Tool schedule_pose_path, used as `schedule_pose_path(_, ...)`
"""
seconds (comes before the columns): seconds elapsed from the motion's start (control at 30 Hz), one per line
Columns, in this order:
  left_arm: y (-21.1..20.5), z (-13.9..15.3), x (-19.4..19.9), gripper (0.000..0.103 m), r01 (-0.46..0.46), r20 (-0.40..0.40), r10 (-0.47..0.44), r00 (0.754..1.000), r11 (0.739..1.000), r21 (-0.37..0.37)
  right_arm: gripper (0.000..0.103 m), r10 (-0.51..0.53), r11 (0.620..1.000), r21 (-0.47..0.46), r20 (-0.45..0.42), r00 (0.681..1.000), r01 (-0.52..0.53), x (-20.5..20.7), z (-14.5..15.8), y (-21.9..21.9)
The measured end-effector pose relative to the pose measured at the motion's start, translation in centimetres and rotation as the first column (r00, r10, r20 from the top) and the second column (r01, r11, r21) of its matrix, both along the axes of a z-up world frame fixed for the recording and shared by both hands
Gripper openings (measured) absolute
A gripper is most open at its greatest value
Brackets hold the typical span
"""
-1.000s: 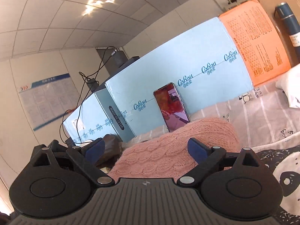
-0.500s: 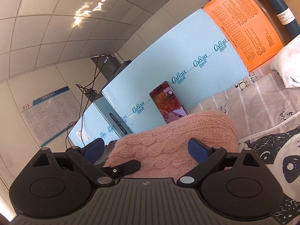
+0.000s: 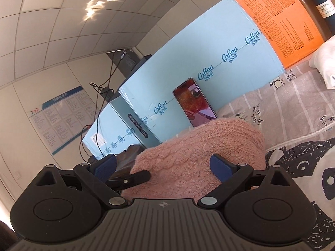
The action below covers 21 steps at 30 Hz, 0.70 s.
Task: Fold clothes
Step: 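Grip the folded sweater edge with the left gripper while the right gripper holds the cuff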
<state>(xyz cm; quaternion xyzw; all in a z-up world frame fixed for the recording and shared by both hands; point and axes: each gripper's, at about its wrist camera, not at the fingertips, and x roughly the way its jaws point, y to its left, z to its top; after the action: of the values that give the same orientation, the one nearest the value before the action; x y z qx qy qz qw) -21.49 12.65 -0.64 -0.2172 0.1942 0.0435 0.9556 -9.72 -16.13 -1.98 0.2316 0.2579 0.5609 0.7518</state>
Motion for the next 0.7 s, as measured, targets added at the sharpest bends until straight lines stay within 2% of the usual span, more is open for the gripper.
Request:
schedule_pose_path(0.1,0.4,-0.2,0.3,0.082,-0.019,-0.048,0.021,0.999,0.998,0.053,0.096,-0.048,0.997,-0.067,-0.018,0.999,0.046,0.5,-0.6,0.7)
schedule_pose_path(0.2,0.5,-0.9,1.3,0.082,-0.013,-0.12,0.026,0.992,0.994,0.112,0.096,-0.05,0.993,-0.11,-0.031,0.998,0.047,0.9,-1.0,1.4)
schedule_pose_path(0.3,0.3,-1.6,2.5,0.083,0.006,-0.148,0.013,0.989,0.992,0.127,0.096,-0.061,0.986,-0.155,-0.031,0.998,0.055,1.2,-1.3,2.1)
schedule_pose_path(0.43,0.3,-2.3,3.2,0.085,0.016,-0.146,-0.001,0.989,0.995,0.099,0.096,-0.081,0.981,-0.18,-0.019,0.997,0.076,1.4,-1.5,2.4)
schedule_pose_path(0.53,0.8,-2.2,2.4,0.09,0.003,-0.143,0.001,0.99,1.0,0.027,0.096,-0.086,0.99,-0.113,-0.026,0.996,0.082,1.3,-1.3,1.6)
schedule_pose_path(0.67,0.8,-2.1,1.5,0.091,0.003,-0.133,-0.005,0.991,1.0,-0.016,0.097,-0.196,0.98,-0.022,0.032,0.98,0.197,0.7,-0.5,0.1)
schedule_pose_path(0.7,0.6,-2.1,1.5,0.091,0.012,-0.134,-0.015,0.991,1.0,-0.023,0.099,-0.257,0.964,-0.06,0.053,0.965,0.26,0.7,-0.5,0.3)
